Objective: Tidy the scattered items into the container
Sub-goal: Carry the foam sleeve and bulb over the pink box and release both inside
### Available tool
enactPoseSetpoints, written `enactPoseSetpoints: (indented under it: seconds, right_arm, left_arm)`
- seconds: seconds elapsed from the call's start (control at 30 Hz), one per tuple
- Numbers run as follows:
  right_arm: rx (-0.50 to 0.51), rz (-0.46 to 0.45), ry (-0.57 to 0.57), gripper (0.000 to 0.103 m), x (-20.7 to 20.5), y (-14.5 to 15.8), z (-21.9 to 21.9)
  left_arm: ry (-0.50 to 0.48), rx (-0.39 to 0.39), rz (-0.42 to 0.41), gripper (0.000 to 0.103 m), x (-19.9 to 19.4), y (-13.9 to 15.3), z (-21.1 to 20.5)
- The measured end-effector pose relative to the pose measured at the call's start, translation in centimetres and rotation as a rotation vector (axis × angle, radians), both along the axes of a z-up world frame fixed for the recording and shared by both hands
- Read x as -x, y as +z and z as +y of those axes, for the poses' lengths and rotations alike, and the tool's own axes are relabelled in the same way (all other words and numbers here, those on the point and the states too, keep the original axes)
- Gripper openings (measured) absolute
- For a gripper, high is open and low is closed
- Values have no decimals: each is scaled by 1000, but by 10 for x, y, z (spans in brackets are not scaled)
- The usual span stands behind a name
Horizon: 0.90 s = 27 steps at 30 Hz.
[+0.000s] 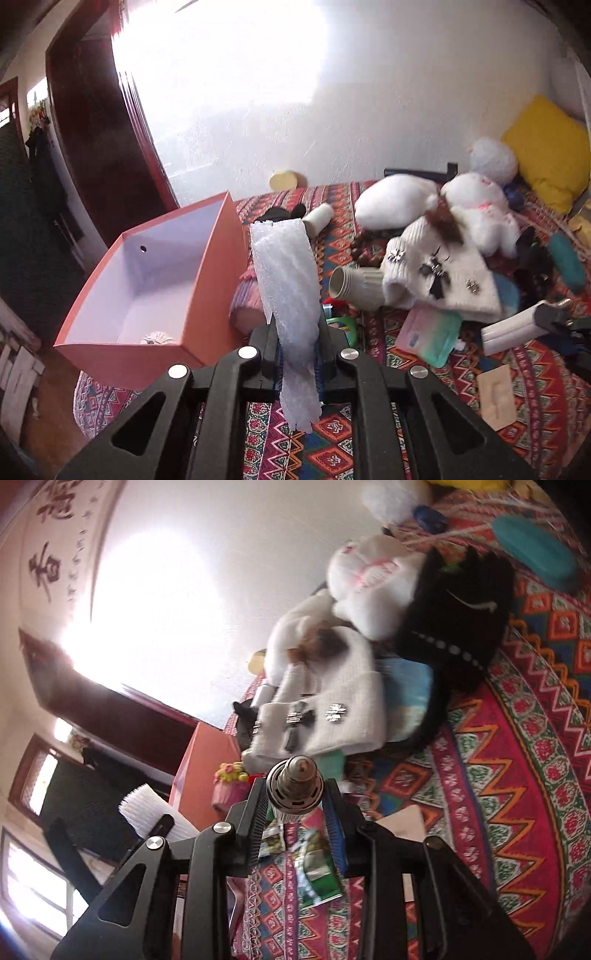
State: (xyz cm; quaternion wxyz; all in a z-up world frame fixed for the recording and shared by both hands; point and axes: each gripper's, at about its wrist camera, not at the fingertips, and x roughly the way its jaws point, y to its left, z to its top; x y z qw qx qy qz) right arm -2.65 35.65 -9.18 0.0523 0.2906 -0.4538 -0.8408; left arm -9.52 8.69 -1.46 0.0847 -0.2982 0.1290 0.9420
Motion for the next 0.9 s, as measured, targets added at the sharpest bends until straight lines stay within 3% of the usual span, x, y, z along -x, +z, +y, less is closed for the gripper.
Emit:
enactPoseSetpoints:
  seconds: [0.27,0.5,0.7,0.9]
  right_arm:
    - [-121,58,105,29,19,39,-60]
    - [-117,117,191,29,46,65,-120]
    - [-128,167,267,29,83,87,-177]
    - [-212,161,354,29,126,88,-247]
  left_arm:
    - [18,-108,40,9,-9,43,-36]
    - [104,-158,96,9,8,61,-93]
    - [171,-256,64,9,41,62,-173]
    - [227,-275,11,9,77,48,-229]
